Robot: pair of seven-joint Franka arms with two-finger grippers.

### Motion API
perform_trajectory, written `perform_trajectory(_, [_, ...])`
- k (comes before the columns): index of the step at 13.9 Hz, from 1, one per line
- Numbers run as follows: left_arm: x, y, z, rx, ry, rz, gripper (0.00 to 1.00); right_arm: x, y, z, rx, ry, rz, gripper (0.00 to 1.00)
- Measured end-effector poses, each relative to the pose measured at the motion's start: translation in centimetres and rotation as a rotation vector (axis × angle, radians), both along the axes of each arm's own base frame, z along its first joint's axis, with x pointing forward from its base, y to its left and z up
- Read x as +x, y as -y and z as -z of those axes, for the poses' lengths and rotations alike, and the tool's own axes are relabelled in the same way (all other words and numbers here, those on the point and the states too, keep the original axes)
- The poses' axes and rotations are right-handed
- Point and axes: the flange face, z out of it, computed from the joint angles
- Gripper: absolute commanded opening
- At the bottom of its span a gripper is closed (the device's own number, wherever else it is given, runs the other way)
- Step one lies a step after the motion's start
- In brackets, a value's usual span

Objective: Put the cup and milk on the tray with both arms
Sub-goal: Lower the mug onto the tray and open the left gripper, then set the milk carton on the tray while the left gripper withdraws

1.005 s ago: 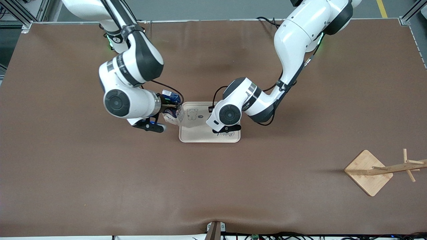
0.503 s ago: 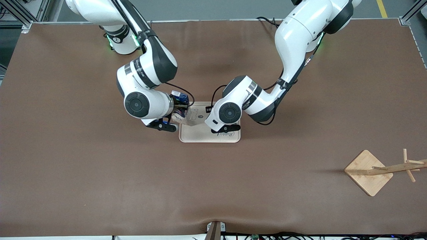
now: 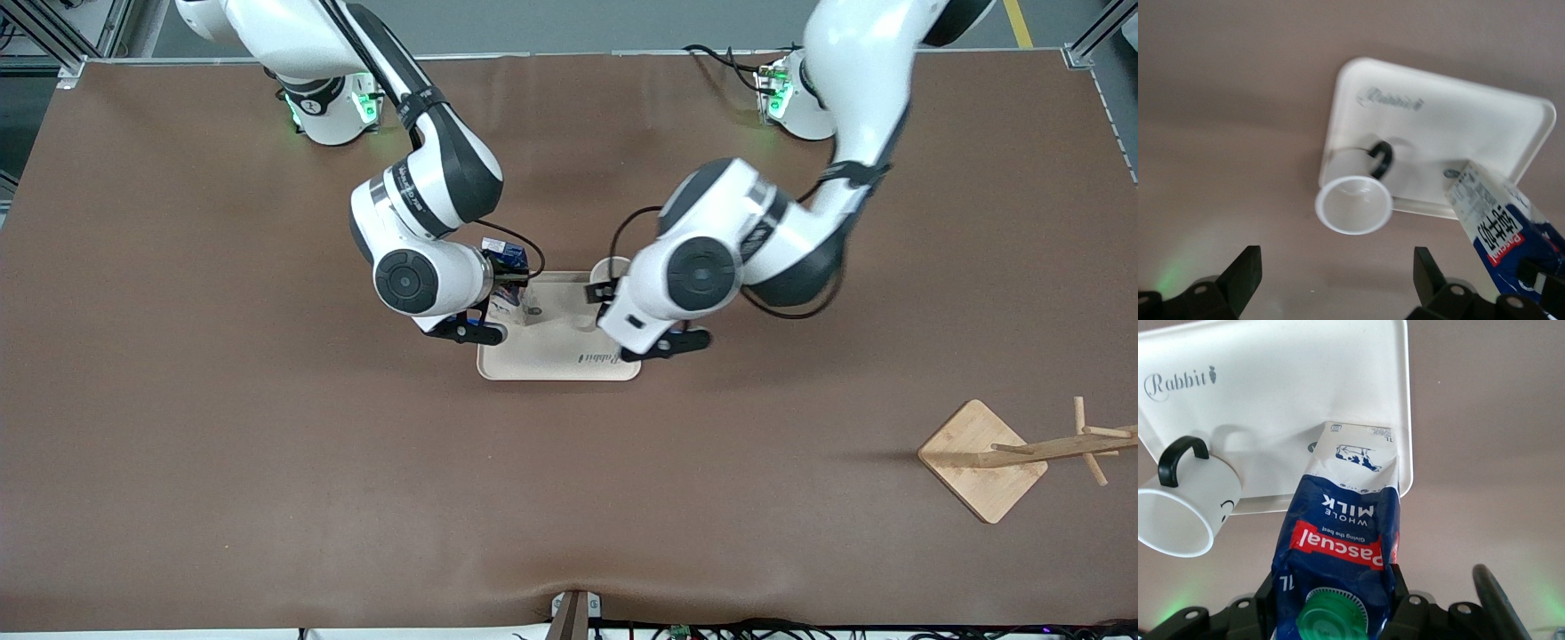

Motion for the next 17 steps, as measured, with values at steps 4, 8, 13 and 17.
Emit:
perform_trajectory(4, [3.2,-8.7,-5.0,0.095,0.100,-0.047,1.00,0.0,-0.3,0.1,0.025,0.010,-0.055,0.24])
perform_trajectory(8, [3.8,-17.1,-11.7,0.116,0.176,0.001,1.00,0.1,-0.6,0.2,0.030,0.011,-0.068,1.00])
perform_trajectory(13, [2.6,-28.6,-19.7,0.088,0.254,0.112,1.00,0.2,-0.7,1.3,0.024,0.005,-0.069,1.00])
perform_trajectory(17, [0.4,-33.4,-23.4,0.092,0.271,0.154,1.00,0.9,-0.8,0.2,0.032,0.025,-0.066,1.00])
